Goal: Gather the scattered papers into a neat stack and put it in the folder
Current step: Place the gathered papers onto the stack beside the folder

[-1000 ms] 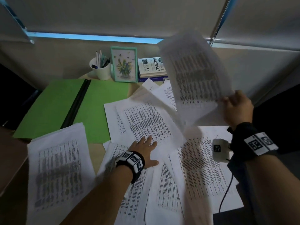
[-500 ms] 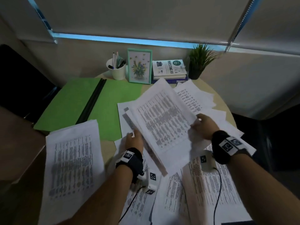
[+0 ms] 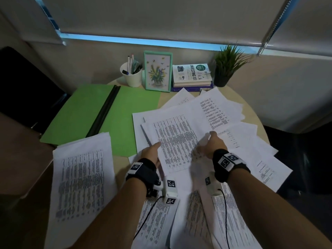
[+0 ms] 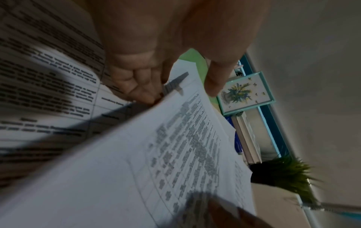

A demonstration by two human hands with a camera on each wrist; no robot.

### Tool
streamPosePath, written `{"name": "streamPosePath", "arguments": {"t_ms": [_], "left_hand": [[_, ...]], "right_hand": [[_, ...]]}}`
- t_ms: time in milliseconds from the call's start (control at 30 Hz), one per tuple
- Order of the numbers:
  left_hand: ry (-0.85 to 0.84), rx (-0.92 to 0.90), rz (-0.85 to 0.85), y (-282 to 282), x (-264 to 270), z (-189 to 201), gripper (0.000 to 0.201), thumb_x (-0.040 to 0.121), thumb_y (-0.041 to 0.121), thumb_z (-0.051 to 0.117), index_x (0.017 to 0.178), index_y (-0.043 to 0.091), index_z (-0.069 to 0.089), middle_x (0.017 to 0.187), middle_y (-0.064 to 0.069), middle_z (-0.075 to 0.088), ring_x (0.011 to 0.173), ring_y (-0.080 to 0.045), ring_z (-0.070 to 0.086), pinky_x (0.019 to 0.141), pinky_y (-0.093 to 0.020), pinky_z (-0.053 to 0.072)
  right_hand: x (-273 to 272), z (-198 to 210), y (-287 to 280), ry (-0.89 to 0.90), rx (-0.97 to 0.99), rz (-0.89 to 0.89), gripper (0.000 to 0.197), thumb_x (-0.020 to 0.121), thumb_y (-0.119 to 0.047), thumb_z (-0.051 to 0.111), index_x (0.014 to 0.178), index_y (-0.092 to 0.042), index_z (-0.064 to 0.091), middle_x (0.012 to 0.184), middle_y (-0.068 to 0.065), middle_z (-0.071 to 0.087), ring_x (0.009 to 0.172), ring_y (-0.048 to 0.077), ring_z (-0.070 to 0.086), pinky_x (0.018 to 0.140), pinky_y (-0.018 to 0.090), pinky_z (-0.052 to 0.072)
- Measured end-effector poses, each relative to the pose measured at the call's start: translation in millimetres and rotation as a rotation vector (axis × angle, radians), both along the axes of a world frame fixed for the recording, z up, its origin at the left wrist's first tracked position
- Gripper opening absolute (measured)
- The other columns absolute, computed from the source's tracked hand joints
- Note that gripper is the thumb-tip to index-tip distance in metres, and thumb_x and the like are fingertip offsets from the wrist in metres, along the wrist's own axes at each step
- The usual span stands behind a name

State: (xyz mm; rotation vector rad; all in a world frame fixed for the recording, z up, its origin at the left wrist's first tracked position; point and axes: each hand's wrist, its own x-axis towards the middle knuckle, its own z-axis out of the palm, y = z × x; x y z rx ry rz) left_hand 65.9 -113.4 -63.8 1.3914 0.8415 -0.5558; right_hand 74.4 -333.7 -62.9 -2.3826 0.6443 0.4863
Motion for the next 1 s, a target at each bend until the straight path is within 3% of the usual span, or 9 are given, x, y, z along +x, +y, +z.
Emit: {"name": "streamPosePath", "arguments": {"t_ms": [67,200,267,367,567,667,733,833,1000], "left_hand": [[-0.008,0.078,-0.116,-2,-3,6,0.055,0.076,0.045,0.073,0.119,0.01,0.064,0.086,-0.005,0.067,0.063,-0.022,0.061,0.057,-0.026,0.05],[-0.096,0.319,-0.314,-1,-10,8,0.035,0.094,0.029,0.06,0.121,0.008,0.063,0.112,-0.006,0.067,0.097,-0.025,0.061,0.081,-0.027,0.046],[-0.123,0.349,-0.355,-1,-11,11,0.042,0.095,0.031,0.058,0.129,0.006,0.057,0.125,-0.006,0.063,0.108,-0.026,0.059,0.091,-0.028,0.045],[-0.152,0.381,-0.366,3,-7,23,0.054,0.097,0.038,0.05,0.143,0.01,0.041,0.146,-0.007,0.046,0.131,-0.031,0.046,0.108,-0.04,0.037],[-0.344,0.51,-0.407,34,-13,63,0.049,0.104,0.031,0.036,0.149,0.014,0.027,0.15,-0.008,0.038,0.135,-0.03,0.04,0.105,-0.035,0.034],[-0.391,0.514,-0.376,65,-17,76,0.05,0.104,0.031,0.035,0.15,0.013,0.025,0.151,-0.01,0.038,0.136,-0.03,0.039,0.107,-0.036,0.033],[-0.403,0.51,-0.337,94,-16,75,0.053,0.102,0.035,0.04,0.148,0.013,0.029,0.15,-0.009,0.04,0.135,-0.029,0.041,0.11,-0.037,0.034],[-0.396,0.515,-0.286,135,-21,70,0.048,0.096,0.037,0.05,0.137,0.012,0.042,0.134,-0.005,0.054,0.117,-0.027,0.053,0.097,-0.038,0.045],[-0.409,0.529,-0.216,201,-39,65,0.036,0.094,0.022,0.055,0.129,0.015,0.047,0.11,-0.004,0.061,0.084,-0.018,0.059,0.067,-0.025,0.047]], "right_hand": [[-1,-1,2,-0.005,0.025,-0.003,0.054,0.086,-0.028,0.068,0.133,-0.012,0.045,0.118,0.016,0.062,0.102,0.033,0.061,0.083,0.036,0.052],[-11,-2,-2,-0.058,0.141,-0.021,0.022,0.09,-0.021,0.064,0.107,-0.009,0.061,0.094,0.009,0.066,0.077,0.025,0.059,0.051,0.02,0.039],[-18,-1,-8,-0.09,0.213,-0.032,0.025,0.088,-0.023,0.068,0.106,-0.006,0.06,0.089,0.008,0.064,0.081,0.026,0.061,0.057,0.023,0.043],[-29,8,-11,-0.136,0.337,-0.087,0.048,0.083,-0.019,0.074,0.125,-0.008,0.051,0.099,0.011,0.07,0.092,0.029,0.066,0.087,0.042,0.054],[-42,35,22,-0.221,0.489,-0.067,0.069,0.081,-0.02,0.077,0.138,-0.013,0.038,0.104,0.018,0.068,0.098,0.034,0.065,0.093,0.051,0.051],[-44,51,56,-0.242,0.494,-0.069,0.051,0.088,-0.023,0.069,0.129,-0.011,0.041,0.095,0.012,0.062,0.093,0.028,0.06,0.092,0.044,0.05],[-47,62,84,-0.244,0.569,-0.072,0.025,0.09,-0.019,0.065,0.101,-0.01,0.045,0.078,0.008,0.051,0.082,0.023,0.052,0.078,0.042,0.047],[-54,74,124,-0.199,0.629,-0.046,0.029,0.094,-0.01,0.059,0.082,-0.015,0.033,0.072,0.003,0.04,0.073,0.018,0.044,0.066,0.036,0.043],[-58,71,194,-0.15,0.472,0.1,0.027,0.095,-0.021,0.059,0.109,-0.007,0.041,0.091,0.008,0.053,0.092,0.025,0.055,0.087,0.045,0.053]]}}
